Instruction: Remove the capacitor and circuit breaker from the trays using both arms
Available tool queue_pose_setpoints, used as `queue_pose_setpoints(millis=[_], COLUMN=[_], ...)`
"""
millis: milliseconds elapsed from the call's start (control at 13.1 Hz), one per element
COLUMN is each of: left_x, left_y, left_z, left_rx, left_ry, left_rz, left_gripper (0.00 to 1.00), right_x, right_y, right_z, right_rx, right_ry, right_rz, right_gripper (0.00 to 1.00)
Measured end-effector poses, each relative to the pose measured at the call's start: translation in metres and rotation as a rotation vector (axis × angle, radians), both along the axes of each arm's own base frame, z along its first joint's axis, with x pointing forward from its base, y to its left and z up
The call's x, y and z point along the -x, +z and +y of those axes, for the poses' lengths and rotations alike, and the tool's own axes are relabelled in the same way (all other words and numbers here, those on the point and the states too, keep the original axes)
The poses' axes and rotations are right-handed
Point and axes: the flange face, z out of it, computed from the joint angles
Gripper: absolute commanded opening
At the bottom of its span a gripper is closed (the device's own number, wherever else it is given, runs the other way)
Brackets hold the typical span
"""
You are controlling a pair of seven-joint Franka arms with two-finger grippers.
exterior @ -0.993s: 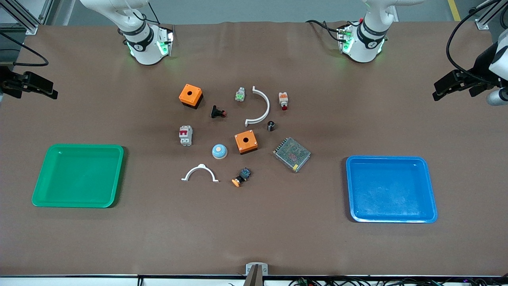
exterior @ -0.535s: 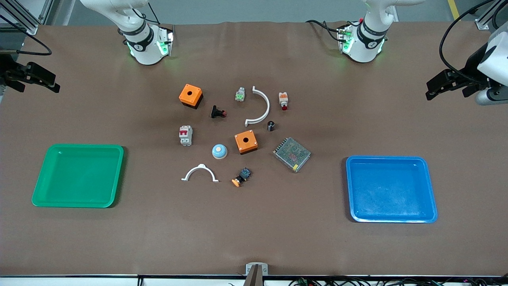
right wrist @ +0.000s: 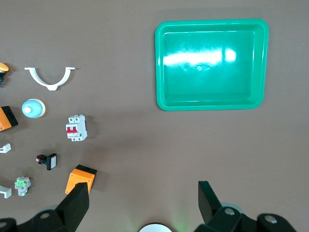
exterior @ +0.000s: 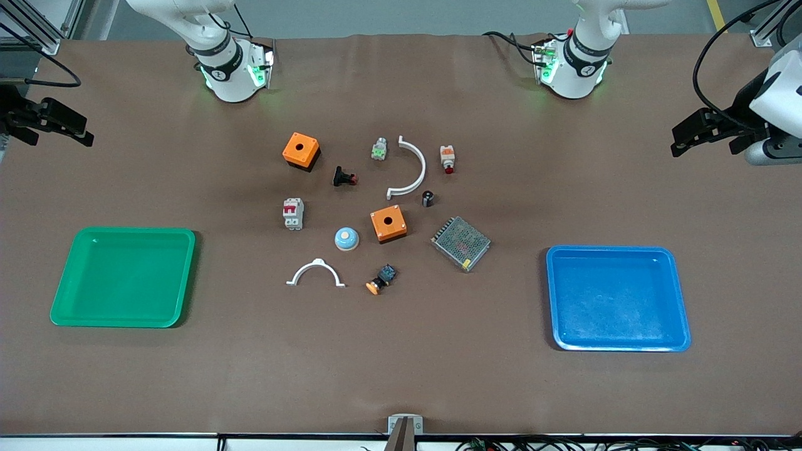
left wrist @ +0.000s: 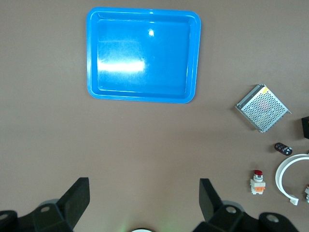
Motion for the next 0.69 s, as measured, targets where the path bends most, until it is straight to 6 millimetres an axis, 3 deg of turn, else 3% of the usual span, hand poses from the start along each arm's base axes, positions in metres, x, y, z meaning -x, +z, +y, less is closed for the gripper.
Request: queue_pose_setpoints(millis=[688], left_x=[0.01], left_y=[0.016], left_z=[-0.005], left_rx=[-0.024], left_ry=[-0.015], left_rz=[-0.033], left_gripper=[1.0], right_x=[-0.003], right_y=[0.003], right_z=[0.0], right_rx=[-0.029], right_ry=[-0.005], right_rz=[-0.032], right_gripper=[1.0])
